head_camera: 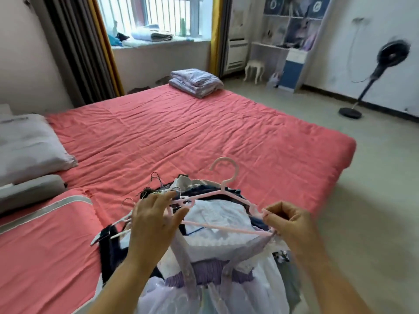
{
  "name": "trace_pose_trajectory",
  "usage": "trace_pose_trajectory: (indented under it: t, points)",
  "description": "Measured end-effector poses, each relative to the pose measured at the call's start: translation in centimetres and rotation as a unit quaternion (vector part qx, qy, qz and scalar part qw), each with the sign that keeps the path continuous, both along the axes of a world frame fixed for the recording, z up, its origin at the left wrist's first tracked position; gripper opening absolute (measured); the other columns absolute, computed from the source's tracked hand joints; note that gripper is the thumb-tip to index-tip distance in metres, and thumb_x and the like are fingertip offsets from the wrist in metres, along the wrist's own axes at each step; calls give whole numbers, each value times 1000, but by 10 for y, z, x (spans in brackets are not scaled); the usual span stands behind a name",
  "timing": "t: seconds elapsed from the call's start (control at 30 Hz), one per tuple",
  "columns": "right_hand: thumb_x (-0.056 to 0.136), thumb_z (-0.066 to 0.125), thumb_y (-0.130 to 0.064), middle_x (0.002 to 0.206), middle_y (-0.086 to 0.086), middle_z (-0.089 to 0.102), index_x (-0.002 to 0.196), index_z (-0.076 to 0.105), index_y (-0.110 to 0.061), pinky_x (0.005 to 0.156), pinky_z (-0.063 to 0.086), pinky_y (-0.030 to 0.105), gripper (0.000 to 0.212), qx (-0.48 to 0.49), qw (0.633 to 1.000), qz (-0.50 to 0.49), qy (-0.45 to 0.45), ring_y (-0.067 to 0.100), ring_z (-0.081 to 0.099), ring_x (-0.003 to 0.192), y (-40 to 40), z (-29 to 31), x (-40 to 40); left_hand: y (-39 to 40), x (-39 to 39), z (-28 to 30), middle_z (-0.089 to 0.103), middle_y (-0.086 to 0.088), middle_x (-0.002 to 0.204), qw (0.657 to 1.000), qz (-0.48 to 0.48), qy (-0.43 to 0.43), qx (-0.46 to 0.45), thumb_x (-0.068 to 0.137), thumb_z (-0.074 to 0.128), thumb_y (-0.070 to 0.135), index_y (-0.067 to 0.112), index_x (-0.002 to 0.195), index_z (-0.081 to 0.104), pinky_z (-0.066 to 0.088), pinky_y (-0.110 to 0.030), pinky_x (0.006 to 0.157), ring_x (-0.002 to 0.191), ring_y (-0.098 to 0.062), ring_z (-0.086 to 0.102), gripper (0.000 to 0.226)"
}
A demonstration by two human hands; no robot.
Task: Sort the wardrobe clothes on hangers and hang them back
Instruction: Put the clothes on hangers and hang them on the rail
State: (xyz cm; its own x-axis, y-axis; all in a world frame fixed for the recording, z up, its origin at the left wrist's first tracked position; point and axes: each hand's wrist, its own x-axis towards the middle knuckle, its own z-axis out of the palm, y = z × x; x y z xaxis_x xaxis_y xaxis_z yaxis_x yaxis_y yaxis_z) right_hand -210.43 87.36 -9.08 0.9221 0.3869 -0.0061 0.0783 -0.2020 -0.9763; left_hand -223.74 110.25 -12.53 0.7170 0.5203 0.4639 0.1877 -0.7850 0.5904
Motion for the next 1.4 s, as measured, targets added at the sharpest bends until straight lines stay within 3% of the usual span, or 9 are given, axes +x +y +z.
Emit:
trace_pose_trajectory:
  t: [0.17, 0.23, 0.47, 0.8, 0.87, 0.93, 1.0, 1.2, 1.4]
  points:
    - [70, 72, -1, 51, -3, 58, 58, 68, -12, 48, 38, 15, 17, 24, 994, -89, -49, 5, 47, 50, -89, 50, -63, -61, 3, 35, 48, 14, 72, 990, -118, -70, -34, 77, 52, 57, 14, 71, 59, 37, -10, 63, 65, -5, 49, 45]
    - [65, 71, -11, 51, -2, 58, 62, 70, -14, 49, 38, 17, 4, 27, 989, -131, -57, 6, 47, 51, -131, 64, -91, -96, 8, 45, 45, 12, 73, 980, -176, -84, -32, 79, 51, 56, 16, 68, 54, 35, -10, 57, 65, -5, 49, 42]
    - [72, 69, 11, 50, 1, 57, 64, 72, -13, 45, 36, 13, 25, 4, 949, -299, -100, 4, 46, 48, -265, 85, -178, -232, 14, 72, 48, 10, 73, 937, -326, -117, -44, 78, 51, 57, 21, 63, 51, 37, -26, 52, 60, -8, 48, 39]
    - [73, 74, -1, 66, 6, 67, 70, 74, -19, 59, 43, 17, 18, -90, 891, -425, -128, 8, 54, 60, -420, 129, -302, -411, -24, 119, 48, 11, 73, 858, -481, -164, -65, 74, 54, 59, 27, 58, 49, 35, -14, 54, 60, 1, 48, 36]
    - [65, 80, -19, 71, 14, 69, 72, 75, -16, 62, 45, 21, 9, -89, 880, -452, -116, 15, 57, 64, -463, 155, -361, -481, -45, 135, 49, 12, 72, 811, -550, -179, -83, 74, 54, 61, 26, 58, 50, 36, -15, 54, 59, 0, 49, 39]
    - [52, 84, -40, 74, 18, 71, 78, 76, -13, 64, 50, 22, 39, -78, 899, -423, -77, 19, 64, 68, -483, 168, -377, -497, -52, 139, 50, 12, 69, 797, -572, -165, -103, 72, 51, 71, 28, 61, 49, 35, -14, 52, 56, -1, 48, 44]
    - [41, 89, -52, 75, 21, 70, 83, 75, -10, 63, 52, 22, 61, -57, 901, -427, -43, 20, 66, 67, -510, 185, -421, -545, -67, 147, 50, 12, 67, 750, -625, -170, -135, 69, 52, 75, 35, 64, 51, 34, -11, 50, 53, -1, 47, 40]
    - [44, 91, -47, 68, 26, 63, 96, 74, -10, 57, 48, 22, 66, -12, 879, -473, -66, 24, 60, 61, -556, 210, -505, -675, -100, 174, 53, 10, 67, 633, -736, -139, -196, 68, 57, 61, 33, 67, 59, 33, -8, 49, 53, -3, 51, 28]
    - [38, 91, -48, 53, 15, 56, 86, 73, -8, 48, 39, 20, 65, -8, 788, -598, -146, 23, 51, 50, -572, 230, -541, -783, -130, 205, 49, 1, 65, 507, -821, -87, -246, 75, 60, 47, 22, 60, 56, 36, -10, 56, 62, -7, 52, 30]
